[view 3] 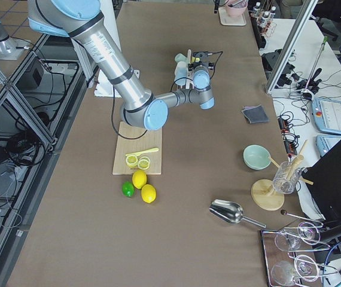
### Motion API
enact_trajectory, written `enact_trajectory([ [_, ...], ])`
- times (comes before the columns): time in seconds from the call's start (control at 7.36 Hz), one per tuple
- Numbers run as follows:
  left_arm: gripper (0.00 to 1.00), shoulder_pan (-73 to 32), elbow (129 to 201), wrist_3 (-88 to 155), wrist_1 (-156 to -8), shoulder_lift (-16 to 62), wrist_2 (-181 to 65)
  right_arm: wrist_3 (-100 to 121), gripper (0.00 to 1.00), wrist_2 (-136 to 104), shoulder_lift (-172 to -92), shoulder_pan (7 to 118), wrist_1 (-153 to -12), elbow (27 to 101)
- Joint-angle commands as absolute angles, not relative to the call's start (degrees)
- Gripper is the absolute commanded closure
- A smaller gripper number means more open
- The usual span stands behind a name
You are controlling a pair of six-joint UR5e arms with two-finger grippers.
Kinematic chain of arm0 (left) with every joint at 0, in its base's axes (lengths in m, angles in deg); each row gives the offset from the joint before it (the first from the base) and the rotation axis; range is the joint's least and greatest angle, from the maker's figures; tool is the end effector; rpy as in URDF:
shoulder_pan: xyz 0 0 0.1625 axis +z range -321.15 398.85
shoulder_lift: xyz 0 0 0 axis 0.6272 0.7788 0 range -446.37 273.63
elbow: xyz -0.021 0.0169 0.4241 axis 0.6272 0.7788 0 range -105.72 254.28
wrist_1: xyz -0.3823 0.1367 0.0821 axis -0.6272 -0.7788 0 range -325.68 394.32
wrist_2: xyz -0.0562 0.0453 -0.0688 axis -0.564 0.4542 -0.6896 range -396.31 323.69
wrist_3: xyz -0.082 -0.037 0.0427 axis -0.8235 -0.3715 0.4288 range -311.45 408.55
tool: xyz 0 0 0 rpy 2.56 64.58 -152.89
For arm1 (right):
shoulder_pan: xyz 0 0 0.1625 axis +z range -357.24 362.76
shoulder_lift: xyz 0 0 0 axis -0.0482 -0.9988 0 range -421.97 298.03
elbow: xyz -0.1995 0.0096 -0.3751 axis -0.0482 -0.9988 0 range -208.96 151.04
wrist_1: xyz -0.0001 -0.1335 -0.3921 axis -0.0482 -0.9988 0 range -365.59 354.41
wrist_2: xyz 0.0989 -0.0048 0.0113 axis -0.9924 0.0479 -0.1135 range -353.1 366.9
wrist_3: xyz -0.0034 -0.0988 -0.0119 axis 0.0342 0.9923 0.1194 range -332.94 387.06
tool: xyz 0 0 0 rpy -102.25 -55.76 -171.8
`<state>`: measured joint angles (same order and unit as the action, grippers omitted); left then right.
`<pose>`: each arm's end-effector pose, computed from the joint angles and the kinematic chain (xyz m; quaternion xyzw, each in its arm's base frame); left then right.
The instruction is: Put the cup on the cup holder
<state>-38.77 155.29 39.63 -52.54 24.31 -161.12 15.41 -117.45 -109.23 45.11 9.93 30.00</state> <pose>0.0636 -0.6462 0.5468 0.0147 0.3063 0.0510 0.9505 -0.4653 -0.5285 0.2689 0.6326 -0.5372 -0.3935 0.3954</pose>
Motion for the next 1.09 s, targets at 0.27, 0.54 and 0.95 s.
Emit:
enact_trajectory([
  [0.27, 0.02, -50.09, 160.93, 52.06, -48.06, 13.57, -172.19, 15.37, 0.00, -124.65, -108.46, 50.82, -8.06, 31.93],
  [0.54, 0.02, -51.58, 164.44, 52.59, -45.76, 11.19, -171.66, 15.46, 0.00, -129.14, -108.46, 54.08, -21.26, 33.78],
  [0.95, 0.02, -51.94, 168.75, 52.33, -45.93, 5.49, -171.92, 16.25, 0.00, -135.83, -108.98, 58.21, -46.81, 36.68],
])
